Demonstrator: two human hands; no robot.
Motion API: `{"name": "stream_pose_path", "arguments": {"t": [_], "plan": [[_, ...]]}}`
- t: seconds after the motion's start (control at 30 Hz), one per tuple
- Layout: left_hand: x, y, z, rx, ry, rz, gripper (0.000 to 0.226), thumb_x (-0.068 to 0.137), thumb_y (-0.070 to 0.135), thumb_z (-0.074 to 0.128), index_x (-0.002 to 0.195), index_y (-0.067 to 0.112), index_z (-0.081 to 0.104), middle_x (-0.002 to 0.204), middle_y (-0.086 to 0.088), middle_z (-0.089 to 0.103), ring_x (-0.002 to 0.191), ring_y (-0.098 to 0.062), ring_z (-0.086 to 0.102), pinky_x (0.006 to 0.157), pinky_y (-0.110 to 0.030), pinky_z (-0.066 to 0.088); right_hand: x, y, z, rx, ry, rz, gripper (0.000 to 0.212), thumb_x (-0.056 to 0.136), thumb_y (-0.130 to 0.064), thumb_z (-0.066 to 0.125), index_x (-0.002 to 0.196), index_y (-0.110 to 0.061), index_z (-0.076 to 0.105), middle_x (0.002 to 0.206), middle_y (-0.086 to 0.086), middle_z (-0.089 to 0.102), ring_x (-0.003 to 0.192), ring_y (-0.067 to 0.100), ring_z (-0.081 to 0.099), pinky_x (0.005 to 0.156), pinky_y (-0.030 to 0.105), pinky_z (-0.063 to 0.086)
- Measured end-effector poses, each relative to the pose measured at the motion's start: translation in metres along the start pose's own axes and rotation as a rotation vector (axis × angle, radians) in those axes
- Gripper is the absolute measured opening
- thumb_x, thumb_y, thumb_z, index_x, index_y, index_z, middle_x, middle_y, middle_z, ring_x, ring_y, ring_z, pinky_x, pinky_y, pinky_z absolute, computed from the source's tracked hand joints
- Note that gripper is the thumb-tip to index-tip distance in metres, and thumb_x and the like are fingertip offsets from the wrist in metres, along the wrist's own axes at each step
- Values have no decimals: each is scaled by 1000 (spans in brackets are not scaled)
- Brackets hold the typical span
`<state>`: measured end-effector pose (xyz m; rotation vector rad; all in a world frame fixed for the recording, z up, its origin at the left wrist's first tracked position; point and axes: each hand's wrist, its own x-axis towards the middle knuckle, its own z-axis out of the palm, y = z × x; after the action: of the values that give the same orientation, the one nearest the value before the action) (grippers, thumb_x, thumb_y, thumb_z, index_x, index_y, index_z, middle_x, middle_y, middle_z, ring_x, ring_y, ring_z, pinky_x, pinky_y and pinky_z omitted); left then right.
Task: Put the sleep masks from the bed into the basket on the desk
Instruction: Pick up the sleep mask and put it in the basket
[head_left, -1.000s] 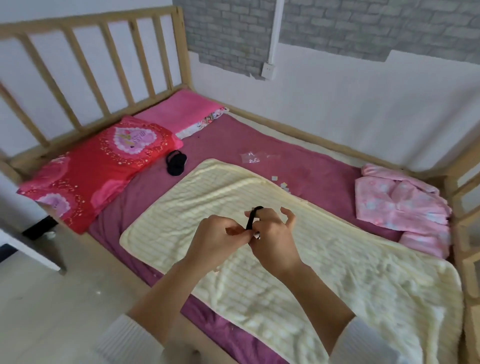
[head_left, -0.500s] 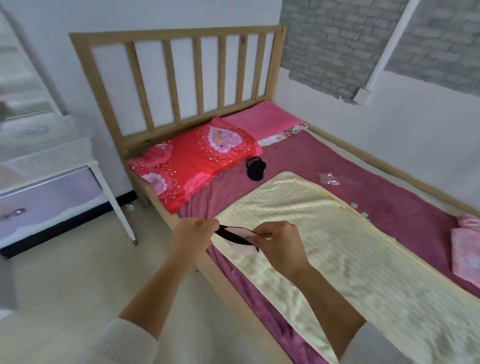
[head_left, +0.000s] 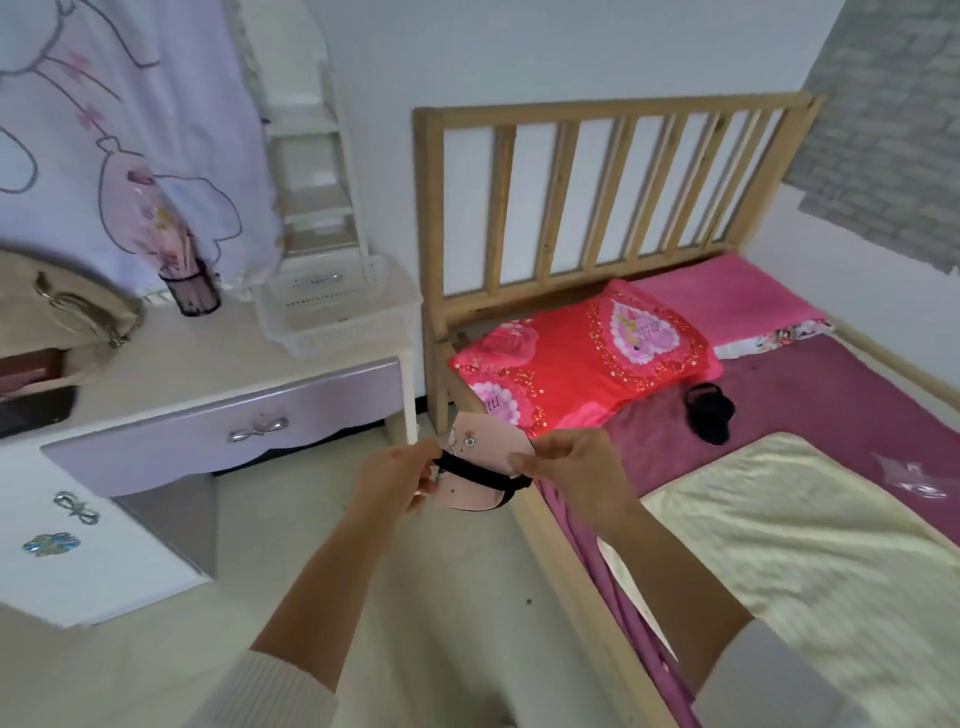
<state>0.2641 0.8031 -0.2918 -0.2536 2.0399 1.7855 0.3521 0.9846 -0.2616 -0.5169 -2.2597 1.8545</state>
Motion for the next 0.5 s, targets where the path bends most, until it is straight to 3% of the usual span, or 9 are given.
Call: {"name": "stream_pose_path", "arguments": {"t": [0.1, 0.17, 0.3, 0.4, 0.5], "plan": [[44, 19, -22, 32, 30, 70, 24, 75, 22, 68, 52, 16, 66, 49, 2, 60, 45, -11, 59, 51, -25, 44, 62, -14, 22, -96, -105, -15, 7, 72, 2, 78, 77, 3, 75, 55, 0, 71, 39, -2, 58, 44, 10, 47], [78, 29, -35, 15, 50, 64, 21, 77, 22, 68, 57, 15, 68, 54, 1, 62, 51, -13, 59, 53, -24, 44, 106, -21, 38, -170, -158, -28, 8, 70, -2, 80, 77, 0, 76, 66, 10, 74, 45, 0, 60, 50, 11, 49], [153, 59, -51, -58, 68, 34, 13, 85, 20, 65, 74, 12, 67, 78, -6, 66, 75, -19, 59, 68, -30, 49, 201, -34, 70, -103, -233, 31, 5, 72, -7, 79, 76, -9, 76, 88, 26, 74, 74, 24, 65, 81, 39, 55], [207, 94, -59, -124, 5, 23, 14, 88, 21, 63, 92, 8, 64, 95, -11, 71, 91, -23, 66, 84, -39, 53, 275, -48, 95, -50, -265, 110, 8, 81, -9, 73, 88, -5, 73, 74, 11, 69, 63, 18, 59, 65, 29, 53], [259, 121, -68, -160, 68, 52, 13, 86, 19, 67, 85, 10, 57, 88, -10, 69, 78, -21, 67, 71, -32, 52, 347, -63, 124, -40, -309, 206, 12, 87, -8, 66, 97, -3, 69, 71, 7, 62, 50, 10, 52, 51, 20, 46]]}}
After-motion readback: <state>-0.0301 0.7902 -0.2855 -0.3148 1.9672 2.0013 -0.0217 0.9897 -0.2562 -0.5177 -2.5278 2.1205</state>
